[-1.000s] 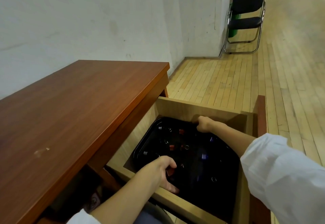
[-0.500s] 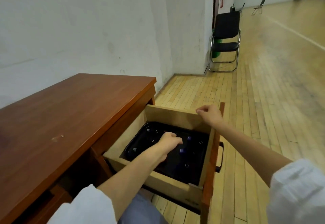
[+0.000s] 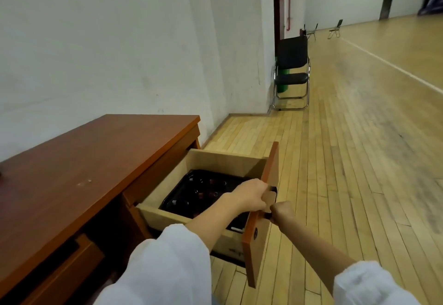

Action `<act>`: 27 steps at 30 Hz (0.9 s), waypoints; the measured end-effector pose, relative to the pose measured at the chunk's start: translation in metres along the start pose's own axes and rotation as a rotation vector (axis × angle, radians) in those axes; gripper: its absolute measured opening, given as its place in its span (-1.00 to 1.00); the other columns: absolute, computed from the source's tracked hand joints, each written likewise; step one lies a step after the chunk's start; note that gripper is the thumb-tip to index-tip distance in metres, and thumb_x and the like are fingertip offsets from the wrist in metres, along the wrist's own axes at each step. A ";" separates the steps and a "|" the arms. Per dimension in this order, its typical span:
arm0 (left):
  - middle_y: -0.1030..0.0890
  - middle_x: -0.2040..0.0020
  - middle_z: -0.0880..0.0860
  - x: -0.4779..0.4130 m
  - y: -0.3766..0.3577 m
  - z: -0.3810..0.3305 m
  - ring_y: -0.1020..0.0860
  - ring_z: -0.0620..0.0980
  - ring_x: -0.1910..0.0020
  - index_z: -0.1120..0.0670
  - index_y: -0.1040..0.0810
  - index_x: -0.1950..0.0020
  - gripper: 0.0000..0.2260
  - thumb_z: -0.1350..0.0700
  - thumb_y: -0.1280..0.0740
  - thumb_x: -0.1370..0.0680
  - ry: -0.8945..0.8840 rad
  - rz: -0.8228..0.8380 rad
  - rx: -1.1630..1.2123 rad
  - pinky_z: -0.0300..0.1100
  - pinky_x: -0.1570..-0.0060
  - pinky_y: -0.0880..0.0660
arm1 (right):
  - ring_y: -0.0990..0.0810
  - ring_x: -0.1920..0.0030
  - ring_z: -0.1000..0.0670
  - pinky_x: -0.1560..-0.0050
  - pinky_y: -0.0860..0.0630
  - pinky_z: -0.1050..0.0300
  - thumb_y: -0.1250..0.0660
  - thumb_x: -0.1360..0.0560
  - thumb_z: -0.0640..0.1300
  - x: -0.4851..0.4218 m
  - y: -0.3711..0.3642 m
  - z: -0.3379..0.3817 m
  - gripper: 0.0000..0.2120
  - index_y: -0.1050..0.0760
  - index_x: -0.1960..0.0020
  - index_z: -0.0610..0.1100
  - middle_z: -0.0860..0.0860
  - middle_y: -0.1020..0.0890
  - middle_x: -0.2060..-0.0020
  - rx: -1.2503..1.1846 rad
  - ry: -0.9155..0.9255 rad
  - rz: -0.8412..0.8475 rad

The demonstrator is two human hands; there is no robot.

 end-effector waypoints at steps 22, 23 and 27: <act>-0.62 0.14 0.11 0.050 0.021 0.205 -0.56 0.12 0.12 0.17 -0.60 0.12 -0.87 0.35 -0.31 -0.46 -0.033 0.140 -0.784 0.04 -0.13 -0.48 | -0.51 0.46 -0.11 0.54 -0.44 0.20 -0.24 -0.49 -0.31 -0.041 -0.271 0.050 -0.78 -0.43 -0.12 -0.32 -0.21 -0.56 0.29 -0.043 -0.164 0.426; -0.62 0.13 0.12 0.050 0.025 0.215 -0.57 0.12 0.12 0.17 -0.60 0.09 -0.86 0.36 -0.29 -0.47 -0.003 0.139 -0.766 0.03 -0.10 -0.50 | -0.48 0.47 -0.08 0.57 -0.43 0.22 -0.20 -0.53 -0.28 -0.040 -0.281 0.051 -0.81 -0.40 -0.12 -0.31 -0.20 -0.54 0.30 -0.040 -0.199 0.435; -0.62 0.01 0.14 0.051 0.029 0.242 -0.56 0.14 0.00 0.21 -0.59 -0.02 -0.81 0.38 -0.26 -0.49 0.035 0.217 -0.831 0.03 -0.17 -0.44 | -0.47 0.40 -0.06 0.59 -0.46 0.25 -0.14 -0.55 -0.33 -0.032 -0.303 0.063 -0.84 -0.30 -0.12 -0.28 -0.19 -0.49 0.24 0.009 -0.219 0.417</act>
Point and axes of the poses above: each hand's wrist, its own x-axis away from the middle knuckle, its own y-axis out of the back of the hand, z = x × y, the point moved 9 cm from there along -x, towards the middle knuckle
